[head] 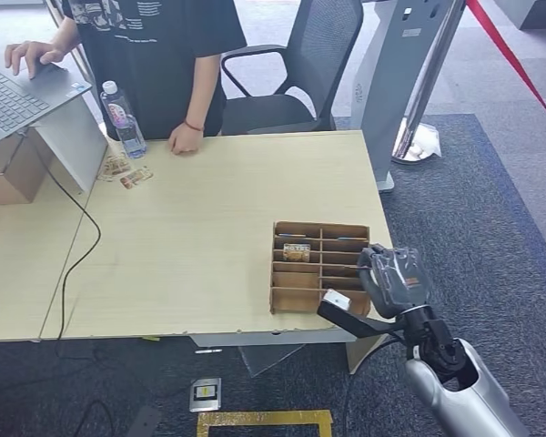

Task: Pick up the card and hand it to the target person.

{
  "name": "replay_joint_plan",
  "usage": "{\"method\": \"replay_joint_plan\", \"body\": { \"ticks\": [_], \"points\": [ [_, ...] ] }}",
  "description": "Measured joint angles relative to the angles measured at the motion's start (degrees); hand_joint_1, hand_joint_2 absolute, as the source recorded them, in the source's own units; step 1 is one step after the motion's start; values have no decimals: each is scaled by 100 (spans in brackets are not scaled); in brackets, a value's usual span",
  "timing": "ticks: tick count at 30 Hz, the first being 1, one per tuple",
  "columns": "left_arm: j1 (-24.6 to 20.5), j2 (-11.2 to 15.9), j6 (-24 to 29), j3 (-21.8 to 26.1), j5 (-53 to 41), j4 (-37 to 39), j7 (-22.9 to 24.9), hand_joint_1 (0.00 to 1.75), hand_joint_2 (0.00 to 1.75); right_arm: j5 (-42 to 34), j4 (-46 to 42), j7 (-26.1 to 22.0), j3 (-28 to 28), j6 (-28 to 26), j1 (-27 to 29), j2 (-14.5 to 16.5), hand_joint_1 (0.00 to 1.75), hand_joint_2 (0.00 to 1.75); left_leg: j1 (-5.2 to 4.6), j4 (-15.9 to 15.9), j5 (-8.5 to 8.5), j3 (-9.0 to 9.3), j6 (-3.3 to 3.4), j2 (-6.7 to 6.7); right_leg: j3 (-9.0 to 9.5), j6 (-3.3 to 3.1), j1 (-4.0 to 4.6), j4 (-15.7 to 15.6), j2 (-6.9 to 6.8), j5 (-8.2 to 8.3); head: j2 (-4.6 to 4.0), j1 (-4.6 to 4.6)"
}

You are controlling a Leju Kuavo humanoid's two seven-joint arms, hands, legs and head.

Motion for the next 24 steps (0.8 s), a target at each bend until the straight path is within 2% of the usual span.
{"method": "replay_joint_plan", "body": {
  "ticks": [9, 18, 24],
  "points": [
    [-4, 19, -45, -1, -46, -1, -1, 0, 175, -433, -786, -203, -408, 266, 33, -409, 175, 175, -1, 1, 0, 1, 0, 1, 0, 0, -1, -1, 1, 0, 0, 0],
    [-33, 21, -45, -31, -127, -1, 9, 0, 175, -1257, -1210, -524, -869, -419, -130, -534, 175, 175, 0, 1, 0, 0, 0, 1, 1, 0, 0, 0, 2, 0, 0, 0],
    [-69, 15, -49, -54, -160, -1, 35, 0, 175, -1149, -1175, -459, -946, -511, -374, -525, 175, 175, -1, 1, 0, 0, 0, 1, 3, 1, 0, 0, 1, 1, 0, 0]
  ]
}}
